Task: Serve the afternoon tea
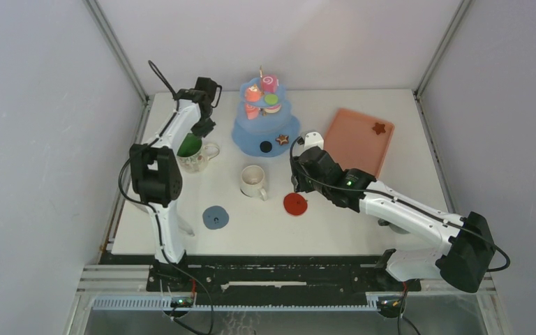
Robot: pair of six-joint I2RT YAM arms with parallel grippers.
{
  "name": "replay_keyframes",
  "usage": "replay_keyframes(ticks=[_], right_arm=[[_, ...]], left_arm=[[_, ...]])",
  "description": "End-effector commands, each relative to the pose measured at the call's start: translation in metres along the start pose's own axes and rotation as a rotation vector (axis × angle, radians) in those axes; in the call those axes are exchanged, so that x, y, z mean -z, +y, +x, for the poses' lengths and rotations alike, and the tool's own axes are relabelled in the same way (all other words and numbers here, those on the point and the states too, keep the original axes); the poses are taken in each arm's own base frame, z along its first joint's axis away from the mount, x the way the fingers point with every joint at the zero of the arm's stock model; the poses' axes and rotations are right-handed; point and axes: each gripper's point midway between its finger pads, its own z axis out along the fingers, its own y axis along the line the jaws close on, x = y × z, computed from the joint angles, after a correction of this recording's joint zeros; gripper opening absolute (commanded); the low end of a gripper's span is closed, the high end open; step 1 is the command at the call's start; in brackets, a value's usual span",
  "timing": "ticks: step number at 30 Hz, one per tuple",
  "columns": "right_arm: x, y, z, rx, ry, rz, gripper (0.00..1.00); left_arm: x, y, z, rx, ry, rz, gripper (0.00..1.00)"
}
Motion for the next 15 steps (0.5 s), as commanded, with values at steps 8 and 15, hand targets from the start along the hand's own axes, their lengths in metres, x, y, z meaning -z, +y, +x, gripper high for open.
replay_keyframes(ticks=[8, 15], right_arm=[[-0.002, 0.007, -0.006, -0.02, -0.024, -0.02, 0.54], [0.001, 0.005, -0.007, -0.023, -0.026, -0.015, 0.54]], left_arm=[[-0.006, 0.001, -0.003, -0.201, -0.004, 0.08, 0.26], [-0.001, -0.005, 0.002, -0.403, -0.016, 0.212, 0.0]])
